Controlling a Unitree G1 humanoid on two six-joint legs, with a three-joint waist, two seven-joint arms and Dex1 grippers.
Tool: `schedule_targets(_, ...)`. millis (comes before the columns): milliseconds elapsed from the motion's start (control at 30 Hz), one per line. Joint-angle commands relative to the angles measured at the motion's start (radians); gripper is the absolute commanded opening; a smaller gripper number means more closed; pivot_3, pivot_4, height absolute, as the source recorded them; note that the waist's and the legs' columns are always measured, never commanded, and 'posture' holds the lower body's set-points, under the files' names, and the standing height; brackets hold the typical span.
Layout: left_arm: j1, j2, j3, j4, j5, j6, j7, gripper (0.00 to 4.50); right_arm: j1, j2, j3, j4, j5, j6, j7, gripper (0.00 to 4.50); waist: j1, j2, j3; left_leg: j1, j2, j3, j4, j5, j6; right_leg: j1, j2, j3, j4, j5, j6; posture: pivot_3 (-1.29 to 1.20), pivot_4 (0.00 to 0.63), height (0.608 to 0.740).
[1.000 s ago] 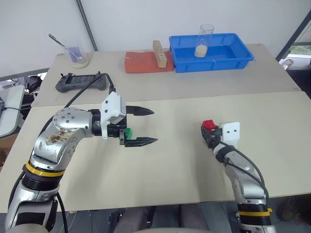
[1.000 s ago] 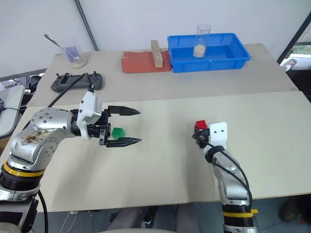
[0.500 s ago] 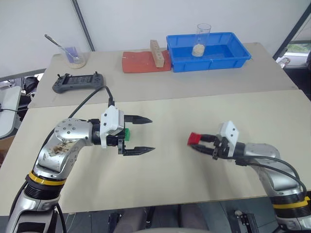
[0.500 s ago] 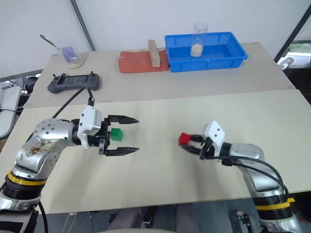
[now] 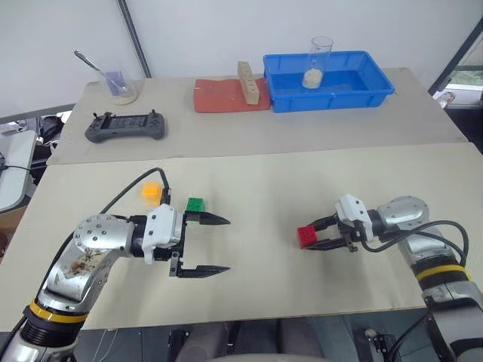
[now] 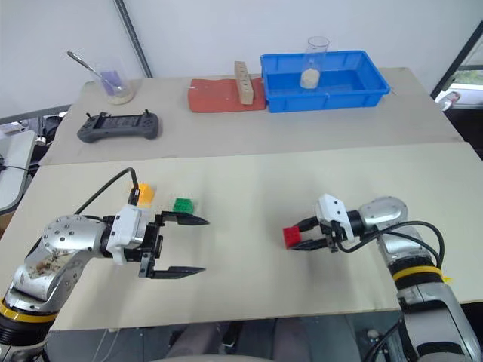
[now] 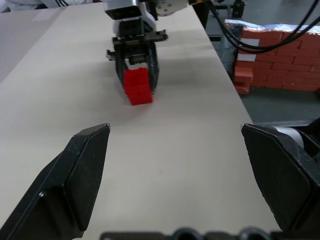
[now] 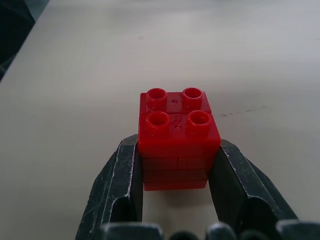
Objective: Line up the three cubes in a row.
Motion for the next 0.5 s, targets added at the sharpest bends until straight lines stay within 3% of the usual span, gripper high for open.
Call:
schedule_targets(33, 0.001, -0.008, 0.011, -0.044, 0.005, -0.019, 0.028, 4.5, -0.017, 0.011, 0.016, 0.032, -0.001, -0.067, 0.048, 1.43, 0.001, 0.0, 0.0, 0.0, 0.001, 0.0, 0.0, 0.0, 0.0, 0.0, 0.001, 0.0, 0.0, 0.0, 0.0, 0.0, 0.15, 0.74)
schedule_targets(300, -0.004, -0.016, -0.004, -0.04, 0.014, -0.028, 0.049, 4.5, -0.038, 0.017, 0.037, 0.104, -0.025, -0.147, 0.048, 1.43, 0.0, 0.0, 0.0, 0.001, 0.009, 0.002, 0.001, -0.001, -0.001, 0.0, 0.01, 0.002, -0.001, 0.003, -0.005, 0.0, 0.15, 0.74)
schedule_targets(367, 0.0, -0.016, -0.006, -0.042, 0.016, -0.03, 0.049, 4.5, -0.049, 0.008, 0.046, 0.129, -0.028, -0.161, 0.048, 2.48, 0.0, 0.0, 0.0, 0.001, 0.013, 0.002, 0.001, 0.0, -0.002, 0.0, 0.013, 0.002, -0.002, 0.004, -0.008, 0.0, 0.15, 0.74)
schedule_targets(500, 0.011, -0.016, -0.014, -0.039, 0.021, -0.038, 0.046, 4.5, -0.067, -0.011, 0.058, 0.171, -0.031, -0.18, 0.048, 3.82, 0.005, 0.0, 0.0, 0.001, 0.015, 0.003, 0.001, 0.0, -0.003, 0.0, 0.015, 0.002, -0.001, 0.005, -0.009, 0.0, 0.15, 0.74)
